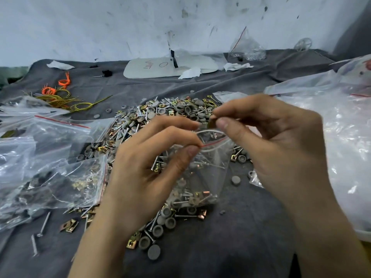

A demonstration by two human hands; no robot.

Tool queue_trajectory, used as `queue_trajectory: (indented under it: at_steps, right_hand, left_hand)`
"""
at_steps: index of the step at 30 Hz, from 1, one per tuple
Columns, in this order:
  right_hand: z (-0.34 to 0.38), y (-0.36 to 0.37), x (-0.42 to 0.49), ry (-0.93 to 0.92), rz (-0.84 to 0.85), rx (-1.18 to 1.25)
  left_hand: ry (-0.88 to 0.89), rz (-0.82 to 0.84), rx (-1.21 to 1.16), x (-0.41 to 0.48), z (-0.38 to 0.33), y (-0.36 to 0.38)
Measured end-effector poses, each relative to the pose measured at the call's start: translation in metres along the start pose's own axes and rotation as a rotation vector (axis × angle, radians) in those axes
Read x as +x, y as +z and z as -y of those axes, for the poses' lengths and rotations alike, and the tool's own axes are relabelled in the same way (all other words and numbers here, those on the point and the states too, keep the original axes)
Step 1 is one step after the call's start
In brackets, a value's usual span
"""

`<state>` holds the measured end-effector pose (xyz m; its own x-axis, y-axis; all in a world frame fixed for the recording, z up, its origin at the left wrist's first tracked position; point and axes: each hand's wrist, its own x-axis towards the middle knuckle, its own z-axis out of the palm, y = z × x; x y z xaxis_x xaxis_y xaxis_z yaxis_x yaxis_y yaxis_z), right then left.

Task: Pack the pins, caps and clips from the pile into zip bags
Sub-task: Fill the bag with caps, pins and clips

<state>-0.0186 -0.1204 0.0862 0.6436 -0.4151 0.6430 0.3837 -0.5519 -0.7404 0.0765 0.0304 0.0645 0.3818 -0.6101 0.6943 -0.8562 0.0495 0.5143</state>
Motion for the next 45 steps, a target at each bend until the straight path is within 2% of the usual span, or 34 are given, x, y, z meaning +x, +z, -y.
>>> queue_trajectory:
  at_steps: [2,6,8,9,11,13,18,23,28,31,34,36,38,40,45]
  right_hand:
    - [-0.001,-0.001,0.0,0.022,-0.006,-0.033]
    - [-0.016,-0.012,0.005,0.042,-0.227,0.0]
    - [-0.039,-0.017,0.008,0.146,-0.286,-0.101]
    - [-0.055,-0.017,0.008,0.235,-0.247,-0.195]
    - [-0.085,-0.014,0.003,0.423,-0.065,-0.421]
    - [-0.105,-0.009,-0.002,0.5,0.072,-0.578]
    - [-0.119,-0.001,-0.002,0.437,0.196,-0.788]
    - [-0.123,0.003,-0.004,0.437,0.177,-0.846]
    - [-0.118,0.005,-0.005,0.427,0.071,-0.724]
    - [-0.092,0.001,0.0,0.397,-0.085,-0.389]
    - [-0.05,-0.002,0.006,0.239,-0.152,-0.028]
    - [-0.024,0.001,0.006,0.125,-0.089,0.039]
    - [-0.011,0.006,0.004,0.059,0.039,-0.043]
    - [-0.009,0.006,0.002,0.075,0.142,-0.108]
    - [-0.008,-0.012,0.004,0.194,0.2,0.037]
  left_hand:
    - [-0.002,-0.014,-0.026,-0.001,0.001,-0.001]
    - [-0.043,-0.06,-0.042,-0.003,0.005,-0.004]
    - [-0.05,-0.074,-0.049,-0.003,0.007,-0.005]
    - [-0.053,-0.077,-0.05,-0.003,0.008,-0.005]
    - [-0.061,-0.084,-0.043,-0.004,0.009,-0.006]
    - [-0.068,-0.093,-0.031,-0.004,0.01,-0.008]
    - [-0.05,-0.1,-0.016,-0.004,0.01,-0.01]
    - [-0.05,-0.104,-0.005,-0.005,0.011,-0.011]
    - [-0.075,-0.093,-0.036,-0.005,0.012,-0.01]
    - [-0.068,-0.087,-0.04,-0.005,0.011,-0.009]
    - [-0.059,-0.074,-0.045,-0.004,0.01,-0.006]
    - [-0.055,-0.058,-0.065,-0.004,0.009,-0.003]
    - [-0.037,-0.039,-0.073,-0.004,0.008,-0.001]
    - [-0.012,-0.028,-0.063,-0.004,0.009,0.0]
    - [-0.019,-0.04,-0.054,-0.004,0.009,0.001]
